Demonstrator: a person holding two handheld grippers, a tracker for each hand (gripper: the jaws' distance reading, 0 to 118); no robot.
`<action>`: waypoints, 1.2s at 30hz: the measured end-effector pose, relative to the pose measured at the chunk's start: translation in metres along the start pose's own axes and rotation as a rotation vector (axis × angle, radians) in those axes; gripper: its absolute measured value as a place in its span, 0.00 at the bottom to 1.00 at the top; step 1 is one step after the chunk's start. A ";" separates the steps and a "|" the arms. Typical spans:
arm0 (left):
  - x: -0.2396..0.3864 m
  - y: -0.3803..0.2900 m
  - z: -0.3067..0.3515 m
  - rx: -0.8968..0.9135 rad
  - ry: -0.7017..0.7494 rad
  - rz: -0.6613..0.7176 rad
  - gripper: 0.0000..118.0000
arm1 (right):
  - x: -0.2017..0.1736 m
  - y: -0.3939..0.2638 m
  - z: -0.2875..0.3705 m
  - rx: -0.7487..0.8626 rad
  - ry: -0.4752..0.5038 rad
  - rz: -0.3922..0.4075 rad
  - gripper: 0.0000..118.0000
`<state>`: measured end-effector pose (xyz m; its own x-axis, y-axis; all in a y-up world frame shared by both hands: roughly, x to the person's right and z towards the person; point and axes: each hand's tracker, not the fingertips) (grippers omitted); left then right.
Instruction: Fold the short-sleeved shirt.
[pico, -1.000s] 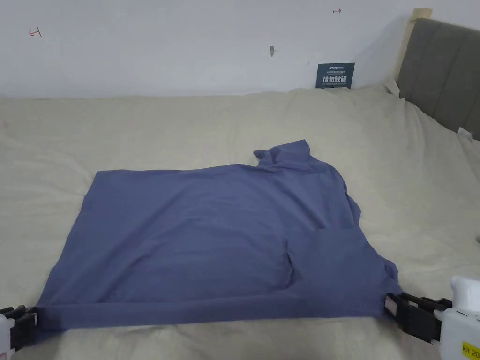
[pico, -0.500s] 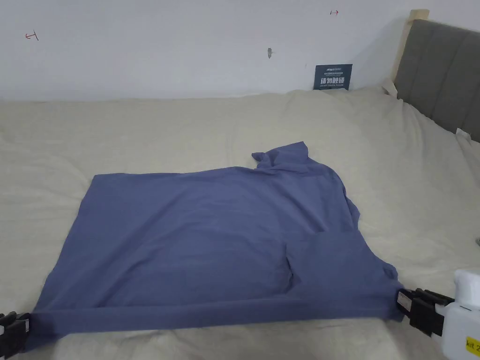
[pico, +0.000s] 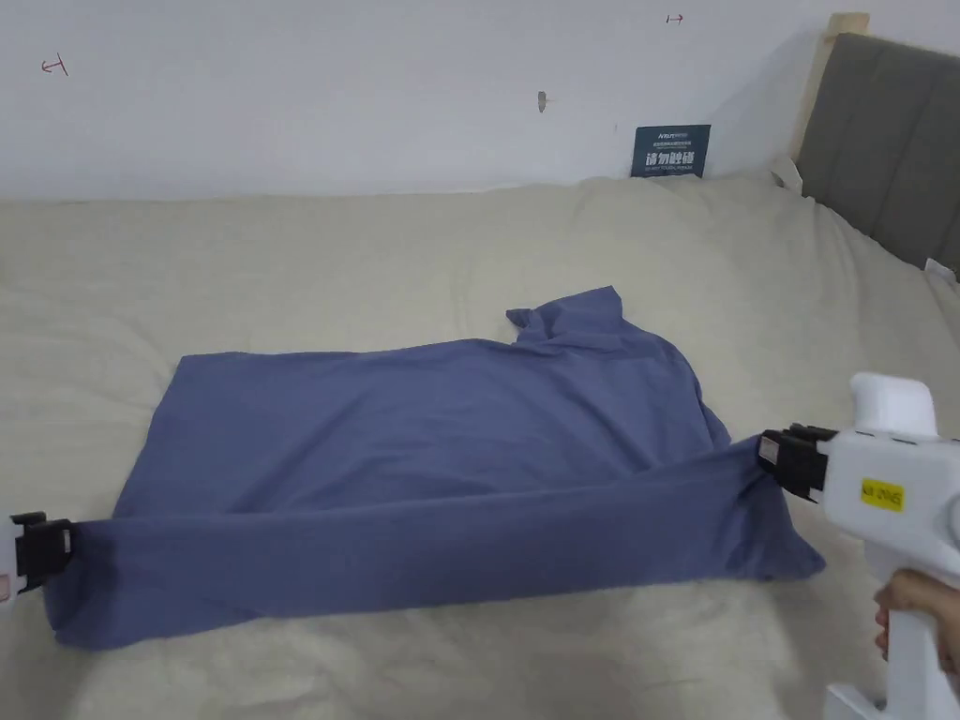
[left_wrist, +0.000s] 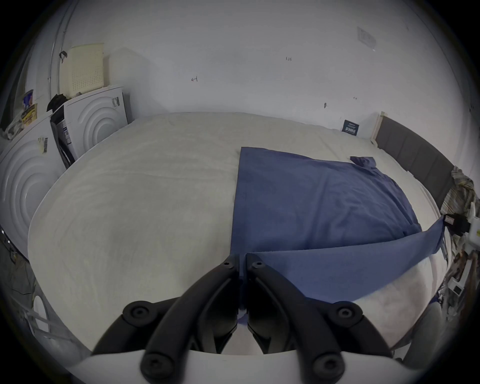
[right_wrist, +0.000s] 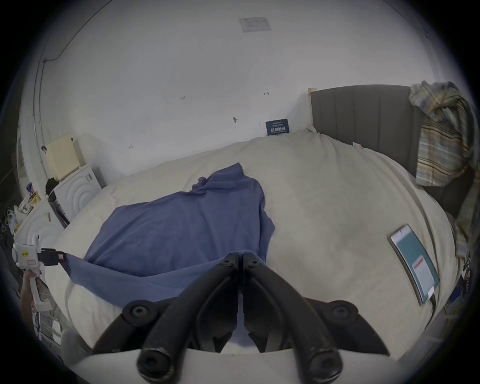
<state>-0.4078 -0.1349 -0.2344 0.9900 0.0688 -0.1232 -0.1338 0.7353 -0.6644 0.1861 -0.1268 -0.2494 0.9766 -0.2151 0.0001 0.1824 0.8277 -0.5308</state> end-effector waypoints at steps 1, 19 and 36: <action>0.002 0.008 -0.011 -0.009 -0.002 -0.009 0.04 | -0.001 0.006 -0.014 -0.020 -0.004 0.012 0.02; -0.005 0.026 -0.078 -0.173 -0.012 -0.042 1.00 | 0.002 0.015 -0.075 -0.101 -0.007 -0.026 0.77; -0.004 -0.051 0.009 -0.070 -0.049 0.018 0.00 | -0.020 -0.049 0.019 -0.035 0.069 0.013 0.00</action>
<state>-0.4044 -0.1664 -0.1935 0.9883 0.1151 -0.1005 -0.1523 0.6847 -0.7127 0.1602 -0.1530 -0.2076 0.9683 -0.2411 -0.0649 0.1647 0.8121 -0.5598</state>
